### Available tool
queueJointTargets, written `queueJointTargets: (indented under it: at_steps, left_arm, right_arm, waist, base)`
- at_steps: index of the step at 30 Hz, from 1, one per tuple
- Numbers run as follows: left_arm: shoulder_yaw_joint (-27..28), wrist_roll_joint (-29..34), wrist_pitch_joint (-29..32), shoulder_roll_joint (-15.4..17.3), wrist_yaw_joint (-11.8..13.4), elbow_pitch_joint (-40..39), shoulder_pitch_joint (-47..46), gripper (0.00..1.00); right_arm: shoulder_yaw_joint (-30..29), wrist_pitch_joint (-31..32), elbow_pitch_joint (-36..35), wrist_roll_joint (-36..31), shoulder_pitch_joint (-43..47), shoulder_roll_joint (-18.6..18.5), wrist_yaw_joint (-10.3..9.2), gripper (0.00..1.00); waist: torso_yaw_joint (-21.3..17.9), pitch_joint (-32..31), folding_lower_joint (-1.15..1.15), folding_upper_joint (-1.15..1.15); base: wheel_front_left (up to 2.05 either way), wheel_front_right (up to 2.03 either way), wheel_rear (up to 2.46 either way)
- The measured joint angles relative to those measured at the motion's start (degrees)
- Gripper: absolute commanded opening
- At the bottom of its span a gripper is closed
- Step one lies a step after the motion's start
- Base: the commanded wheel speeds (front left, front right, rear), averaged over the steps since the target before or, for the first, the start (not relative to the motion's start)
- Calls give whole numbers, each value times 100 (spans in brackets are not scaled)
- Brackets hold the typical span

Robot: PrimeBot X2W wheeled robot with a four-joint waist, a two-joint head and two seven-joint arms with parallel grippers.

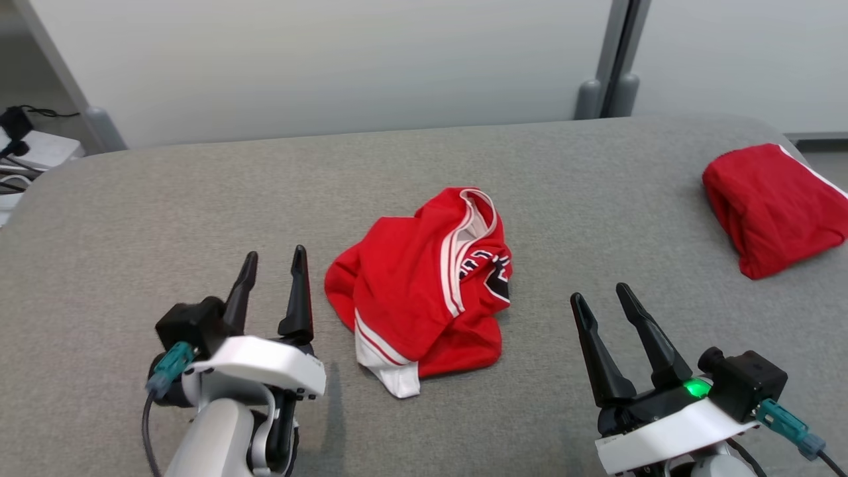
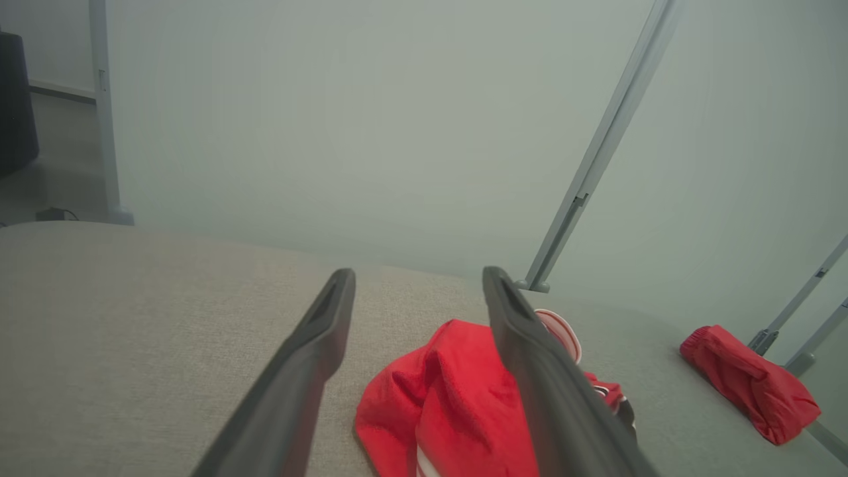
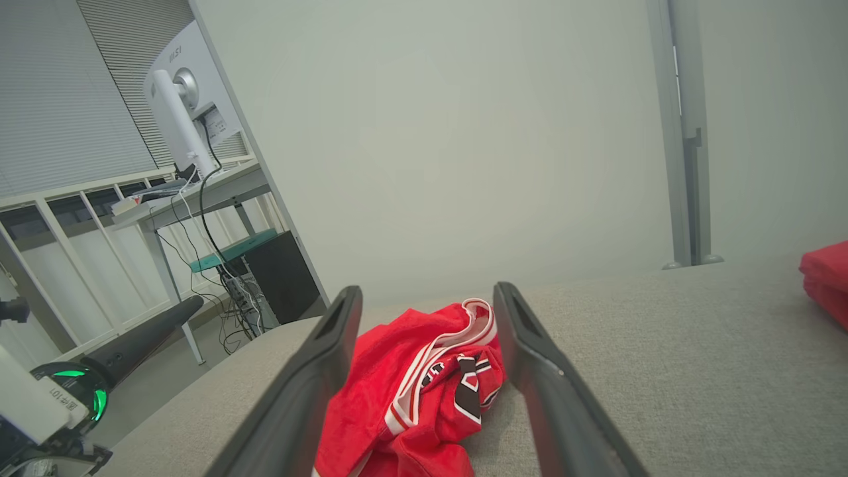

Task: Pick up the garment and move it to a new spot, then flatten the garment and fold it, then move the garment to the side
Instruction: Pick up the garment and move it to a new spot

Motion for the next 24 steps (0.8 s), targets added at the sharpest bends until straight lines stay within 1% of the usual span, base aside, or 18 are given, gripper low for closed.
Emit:
queueJointTargets:
  at_steps: [4, 8, 11, 18, 22, 24]
  left_arm:
    - [270, 588, -9, 26, 71, -949, 602, 100]
    - [430, 865, -24, 45, 160, -1549, 1171, 100]
    - [474, 957, -24, 63, 183, -1844, 1453, 100]
    - [638, 1456, -24, 74, 376, -2526, 2040, 100]
    - [616, 1930, -24, 81, 367, -2653, 2371, 100]
    - [602, 1908, -24, 79, 365, -2636, 2530, 100]
  right_arm:
    - [-124, 0, 2, -157, 111, 20, 0, 100]
    - [-286, 0, 2, -270, 257, 67, 0, 100]
    - [-411, 0, 2, -352, 372, 79, 0, 100]
    - [-818, 0, -42, -682, 731, 94, 0, 100]
    - [-928, 0, -55, -821, 922, 87, 0, 100]
    - [-968, 0, -66, -880, 1011, 85, 0, 100]
  waist:
    - [206, -112, 0, 0]
    - [394, -240, 0, 0]
    - [515, -347, 0, 0]
    - [706, -540, 0, 0]
    - [723, -556, 0, 0]
    - [730, -562, 0, 0]
  base:
    - [0, 0, 0]
    - [0, 0, 0]
    - [0, 0, 0]
    - [0, 0, 0]
    - [0, 0, 0]
    - [0, 0, 0]
